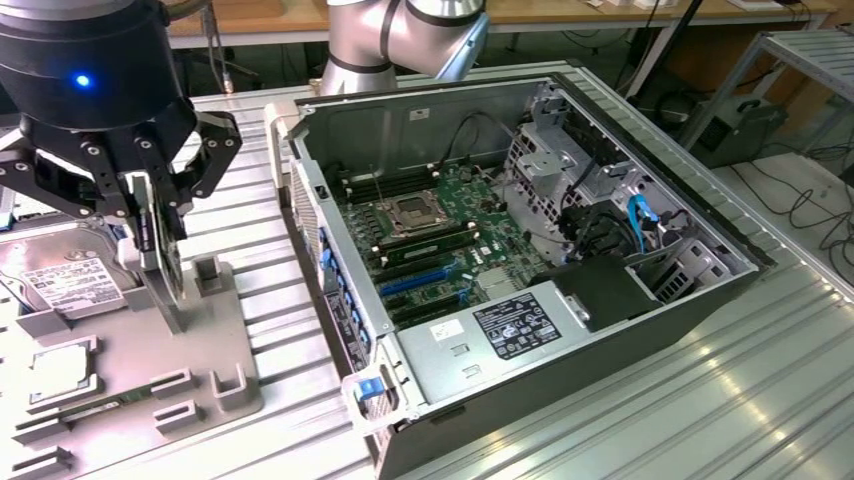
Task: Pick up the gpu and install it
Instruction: 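Pick up the gpu and move the gpu toward the slot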
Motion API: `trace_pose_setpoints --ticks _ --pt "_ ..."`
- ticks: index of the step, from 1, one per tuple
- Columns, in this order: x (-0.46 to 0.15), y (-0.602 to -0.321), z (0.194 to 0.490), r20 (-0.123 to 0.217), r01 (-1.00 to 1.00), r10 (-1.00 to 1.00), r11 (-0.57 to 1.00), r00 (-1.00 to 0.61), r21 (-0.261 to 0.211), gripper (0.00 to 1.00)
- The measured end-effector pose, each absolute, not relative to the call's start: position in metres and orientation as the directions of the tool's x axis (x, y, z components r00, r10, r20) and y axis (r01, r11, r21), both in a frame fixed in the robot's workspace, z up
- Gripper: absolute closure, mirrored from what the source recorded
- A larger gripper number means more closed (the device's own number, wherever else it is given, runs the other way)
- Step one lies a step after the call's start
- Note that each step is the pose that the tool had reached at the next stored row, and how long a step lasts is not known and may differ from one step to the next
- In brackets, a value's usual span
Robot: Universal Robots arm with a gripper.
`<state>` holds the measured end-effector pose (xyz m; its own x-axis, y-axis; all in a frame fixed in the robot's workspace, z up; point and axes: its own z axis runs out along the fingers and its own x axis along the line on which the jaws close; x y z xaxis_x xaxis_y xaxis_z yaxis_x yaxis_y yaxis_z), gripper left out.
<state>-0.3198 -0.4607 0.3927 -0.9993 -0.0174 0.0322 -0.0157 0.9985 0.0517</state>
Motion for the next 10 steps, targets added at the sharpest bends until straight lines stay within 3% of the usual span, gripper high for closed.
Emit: trace_pose_setpoints --ticks 10 --pt "-0.319 -0.461 0.422 0.033 -0.016 -0.017 0.999 -0.999 0.052 0.72"
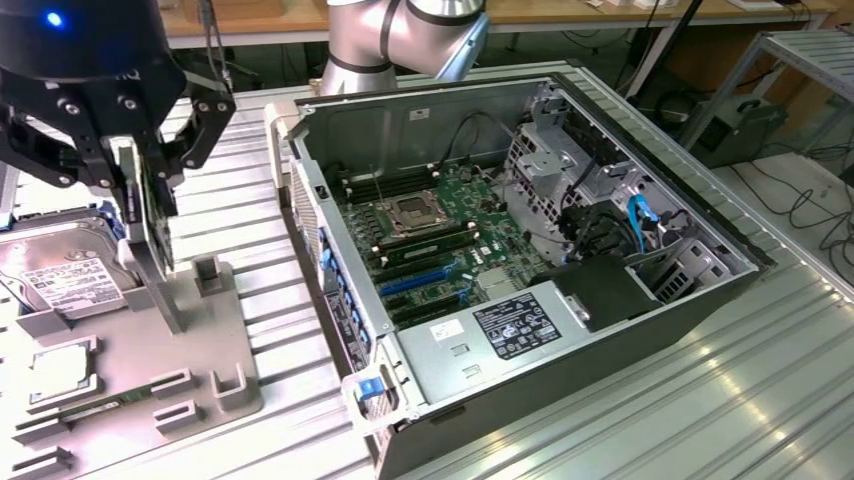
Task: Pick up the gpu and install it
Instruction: 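Pick up the gpu and move the gpu toward the slot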
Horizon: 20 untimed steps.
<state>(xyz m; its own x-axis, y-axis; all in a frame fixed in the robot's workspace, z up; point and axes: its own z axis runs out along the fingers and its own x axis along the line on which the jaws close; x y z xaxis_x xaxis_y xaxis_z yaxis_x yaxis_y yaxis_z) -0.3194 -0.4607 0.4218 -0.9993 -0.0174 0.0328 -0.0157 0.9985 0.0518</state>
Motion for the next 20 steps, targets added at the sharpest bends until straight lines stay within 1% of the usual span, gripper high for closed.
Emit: trace_pose_setpoints --ticks 4,9,20 --pt "-0.3192 -0.4607 0.4336 0.033 -0.016 -0.017 0.999 -0.999 0.052 0.72" --pt "-0.3188 -0.4607 0.434 0.021 -0.017 -0.018 0.999 -1.0 0.052 0.72" --pt "-0.3113 -0.4607 0.4338 0.021 -0.017 -0.018 0.999 -1.0 0.051 0.72"
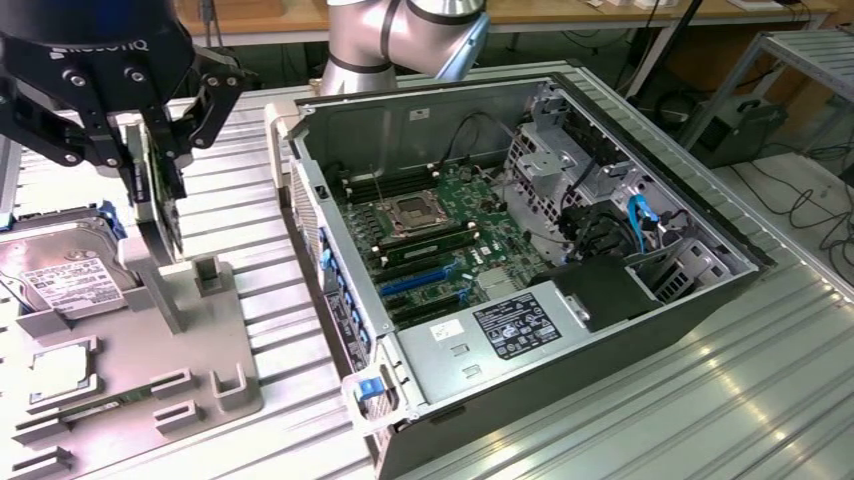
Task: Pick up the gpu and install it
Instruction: 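Pick up the gpu and move the gpu toward the slot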
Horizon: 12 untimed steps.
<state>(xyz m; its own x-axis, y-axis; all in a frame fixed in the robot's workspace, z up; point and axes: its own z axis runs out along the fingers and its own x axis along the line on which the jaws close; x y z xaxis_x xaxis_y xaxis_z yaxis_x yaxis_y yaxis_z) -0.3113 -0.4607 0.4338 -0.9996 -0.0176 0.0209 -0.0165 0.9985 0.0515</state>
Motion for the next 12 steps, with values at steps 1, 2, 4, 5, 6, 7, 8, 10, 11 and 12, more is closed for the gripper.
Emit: trace_pose_setpoints --ticks 1,2,4,5,6,7,8,10,11,12 --pt "-0.31 -0.461 0.434 0.021 -0.017 -0.018 0.999 -1.0 0.052 0.72" --pt "-0.308 -0.461 0.434 0.021 -0.017 -0.018 0.999 -1.0 0.052 0.72" --pt "-0.305 -0.461 0.434 0.021 -0.017 -0.018 0.999 -1.0 0.051 0.72" --pt "-0.304 -0.461 0.434 0.021 -0.017 -0.018 0.999 -1.0 0.051 0.72" --pt "-0.302 -0.461 0.433 0.021 -0.017 -0.018 0.999 -1.0 0.052 0.72" --pt "-0.301 -0.461 0.433 0.021 -0.017 -0.018 0.999 -1.0 0.052 0.72" --pt "-0.299 -0.461 0.433 0.021 -0.017 -0.018 0.999 -1.0 0.052 0.72" --pt "-0.295 -0.461 0.433 0.021 -0.017 -0.018 0.999 -1.0 0.051 0.72" --pt "-0.294 -0.461 0.433 0.021 -0.017 -0.018 0.999 -1.0 0.052 0.72" --pt "-0.292 -0.461 0.433 0.021 -0.017 -0.018 0.999 -1.0 0.052 0.72"
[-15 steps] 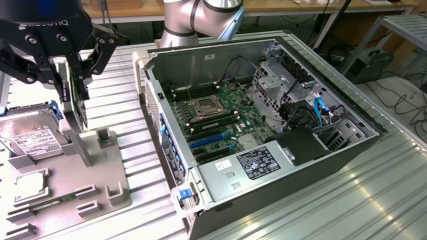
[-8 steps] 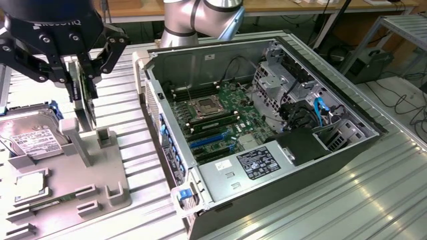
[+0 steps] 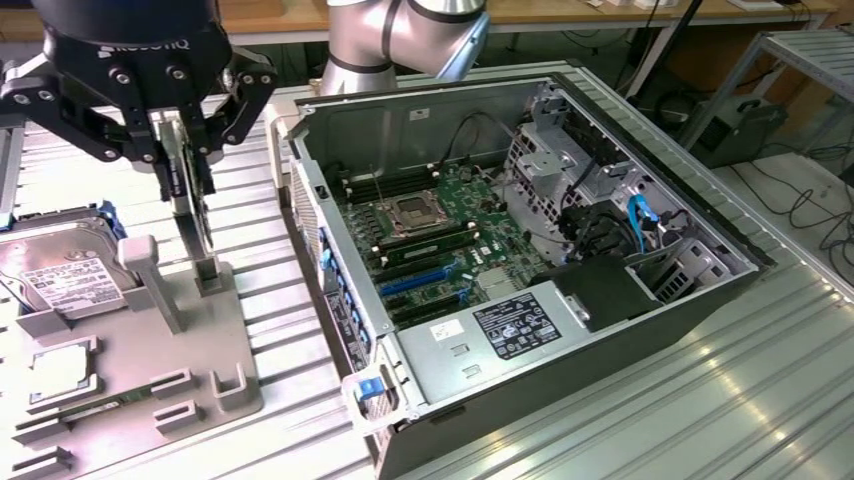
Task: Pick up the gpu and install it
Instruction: 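Pick up the gpu and move the gpu toward the slot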
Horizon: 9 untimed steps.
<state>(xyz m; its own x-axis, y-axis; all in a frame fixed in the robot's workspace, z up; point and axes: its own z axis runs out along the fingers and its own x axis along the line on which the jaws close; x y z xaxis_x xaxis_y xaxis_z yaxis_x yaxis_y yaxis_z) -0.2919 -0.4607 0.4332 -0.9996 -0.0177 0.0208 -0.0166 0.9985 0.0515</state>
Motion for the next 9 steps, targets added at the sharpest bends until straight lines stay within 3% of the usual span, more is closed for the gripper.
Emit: trace_pose_setpoints --ticks 9 --pt "-0.276 -0.461 0.433 0.021 -0.017 -0.018 0.999 -1.0 0.052 0.72"
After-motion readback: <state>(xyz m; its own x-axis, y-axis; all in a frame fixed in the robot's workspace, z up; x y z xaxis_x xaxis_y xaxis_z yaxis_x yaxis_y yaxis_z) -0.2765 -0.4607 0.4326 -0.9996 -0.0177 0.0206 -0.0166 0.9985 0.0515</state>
